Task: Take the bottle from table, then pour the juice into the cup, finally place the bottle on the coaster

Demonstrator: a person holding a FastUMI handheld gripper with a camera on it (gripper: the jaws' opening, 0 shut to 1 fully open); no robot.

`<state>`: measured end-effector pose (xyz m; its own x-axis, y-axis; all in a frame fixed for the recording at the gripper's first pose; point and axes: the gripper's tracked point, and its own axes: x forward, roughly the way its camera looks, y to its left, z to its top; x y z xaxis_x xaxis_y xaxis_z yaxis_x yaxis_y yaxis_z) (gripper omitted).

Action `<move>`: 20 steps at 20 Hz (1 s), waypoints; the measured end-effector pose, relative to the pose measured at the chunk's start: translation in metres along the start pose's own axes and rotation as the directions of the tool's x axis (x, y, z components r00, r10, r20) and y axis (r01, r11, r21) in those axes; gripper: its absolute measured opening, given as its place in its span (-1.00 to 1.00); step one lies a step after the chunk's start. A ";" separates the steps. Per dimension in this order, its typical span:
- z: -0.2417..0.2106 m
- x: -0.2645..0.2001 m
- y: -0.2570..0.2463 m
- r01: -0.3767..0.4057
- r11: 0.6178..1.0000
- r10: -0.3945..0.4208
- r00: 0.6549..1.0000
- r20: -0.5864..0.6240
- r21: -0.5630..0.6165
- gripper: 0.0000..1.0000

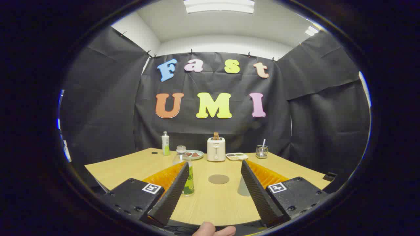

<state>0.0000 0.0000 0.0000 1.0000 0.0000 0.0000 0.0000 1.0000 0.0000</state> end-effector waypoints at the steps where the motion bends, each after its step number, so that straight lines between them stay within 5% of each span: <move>1: -0.001 0.000 -0.001 0.001 1.000 -0.001 1.000 -0.003 0.006 1.00; 20: 0.001 -0.002 -0.003 0.014 0.999 -0.013 1.000 0.013 -0.029 1.00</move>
<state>-0.0017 -0.0030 0.0014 0.9998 -0.0133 0.0130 0.0136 0.9995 -0.0285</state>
